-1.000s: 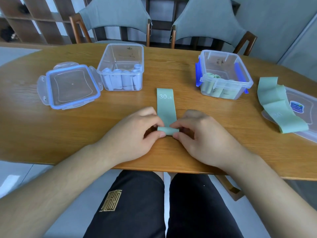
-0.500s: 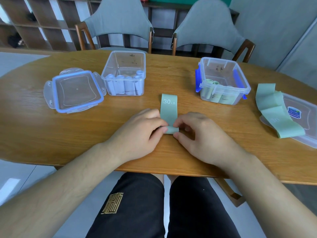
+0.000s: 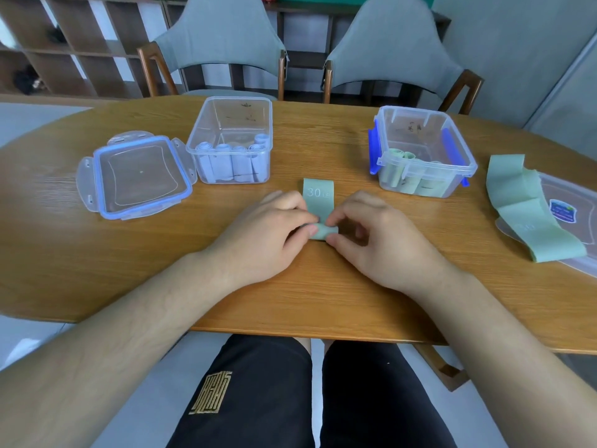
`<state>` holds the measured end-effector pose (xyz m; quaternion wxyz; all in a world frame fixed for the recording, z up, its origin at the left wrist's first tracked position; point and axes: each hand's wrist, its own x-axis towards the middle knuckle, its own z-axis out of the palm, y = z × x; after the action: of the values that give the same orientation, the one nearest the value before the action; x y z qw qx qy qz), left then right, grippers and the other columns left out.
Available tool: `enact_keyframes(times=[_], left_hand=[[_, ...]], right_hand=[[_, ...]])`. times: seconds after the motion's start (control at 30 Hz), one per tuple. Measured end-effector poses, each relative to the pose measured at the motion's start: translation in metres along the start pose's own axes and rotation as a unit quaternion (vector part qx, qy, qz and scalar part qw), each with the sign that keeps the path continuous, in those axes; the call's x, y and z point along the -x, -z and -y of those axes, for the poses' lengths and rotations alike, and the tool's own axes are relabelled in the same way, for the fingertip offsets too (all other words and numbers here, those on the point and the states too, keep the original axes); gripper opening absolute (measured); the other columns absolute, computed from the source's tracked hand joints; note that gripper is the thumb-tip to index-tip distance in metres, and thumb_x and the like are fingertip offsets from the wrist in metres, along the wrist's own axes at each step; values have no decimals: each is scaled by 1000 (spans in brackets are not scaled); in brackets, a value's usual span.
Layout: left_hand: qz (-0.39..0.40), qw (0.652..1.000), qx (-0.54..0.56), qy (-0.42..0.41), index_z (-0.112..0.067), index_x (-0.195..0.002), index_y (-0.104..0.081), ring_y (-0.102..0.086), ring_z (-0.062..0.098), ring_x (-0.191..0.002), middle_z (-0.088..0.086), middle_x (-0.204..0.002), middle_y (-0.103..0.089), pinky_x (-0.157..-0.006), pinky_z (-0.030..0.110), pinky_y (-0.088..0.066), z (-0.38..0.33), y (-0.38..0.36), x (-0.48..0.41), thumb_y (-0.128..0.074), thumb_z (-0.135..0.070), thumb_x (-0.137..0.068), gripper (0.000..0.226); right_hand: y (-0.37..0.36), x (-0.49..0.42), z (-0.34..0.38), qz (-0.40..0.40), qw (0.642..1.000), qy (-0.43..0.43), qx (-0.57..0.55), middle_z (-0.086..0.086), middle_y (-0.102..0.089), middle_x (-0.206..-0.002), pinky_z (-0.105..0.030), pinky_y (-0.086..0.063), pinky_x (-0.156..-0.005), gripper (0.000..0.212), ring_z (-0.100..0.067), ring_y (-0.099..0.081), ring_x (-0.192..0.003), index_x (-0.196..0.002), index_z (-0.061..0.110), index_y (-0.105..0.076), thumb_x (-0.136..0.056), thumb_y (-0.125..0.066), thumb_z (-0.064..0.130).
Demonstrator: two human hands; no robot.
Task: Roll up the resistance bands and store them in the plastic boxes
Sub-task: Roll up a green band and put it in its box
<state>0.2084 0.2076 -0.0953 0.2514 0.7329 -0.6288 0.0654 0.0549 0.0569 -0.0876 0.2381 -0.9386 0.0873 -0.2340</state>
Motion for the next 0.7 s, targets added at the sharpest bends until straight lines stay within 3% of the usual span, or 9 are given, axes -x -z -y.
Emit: enact_keyframes(times=[0.07, 0.2, 0.3, 0.4, 0.53, 0.7], left_hand=[[-7, 1000, 11, 9, -20, -122, -65, -54, 12, -104, -10, -110, -54, -92, 35, -47, 1, 3, -2, -56, -35, -99, 28], [0, 999, 40, 11, -27, -105, -63, -54, 10, -102, -15, -107, -52, -90, 38, -47, 10, 4, -4, -68, -37, -90, 19], [-1, 999, 35, 24, -25, -106, -67, -55, 12, -103, -14, -106, -55, -90, 40, -48, 18, 1, -9, -66, -39, -92, 20], [8, 999, 22, 28, -25, -110, -71, -54, 10, -104, -13, -106, -55, -93, 38, -47, 23, 2, -18, -59, -43, -96, 27], [4, 999, 22, 34, -27, -119, -67, -52, 10, -107, -13, -108, -53, -93, 38, -49, 27, 7, -27, -56, -46, -95, 32], [12, 999, 28, 23, -30, -110, -65, -52, 9, -104, -15, -105, -52, -90, 39, -48, 33, 2, -31, -65, -46, -90, 26]], right_hand=[[-2, -3, -4, -4, 1000, -5, 2, 10, -58, -96, -15, -41, -72, 14, -2, -51, -77, -100, 20, -70, -86, -75, 21], [-5, -7, -12, -5, 1000, -22, -13, 13, -58, -94, -18, -45, -73, 11, -5, -55, -78, -101, 22, -74, -90, -71, 24], [-5, -14, -16, -11, 999, -43, -29, 10, -59, -96, -23, -47, -76, 17, -11, -56, -76, -108, 26, -72, -92, -69, 27], [-3, -21, -18, -11, 999, -28, -41, 7, -58, -97, -20, -46, -70, 20, -12, -52, -70, -104, 27, -67, -86, -75, 29], [-5, -27, -23, -5, 999, -26, -30, 7, -59, -98, -23, -46, -70, 16, -9, -50, -70, -100, 27, -69, -85, -76, 27], [-6, -39, -32, 3, 999, -43, -6, 14, -54, -98, -19, -42, -76, 15, 1, -53, -79, -108, 28, -71, -94, -66, 33]])
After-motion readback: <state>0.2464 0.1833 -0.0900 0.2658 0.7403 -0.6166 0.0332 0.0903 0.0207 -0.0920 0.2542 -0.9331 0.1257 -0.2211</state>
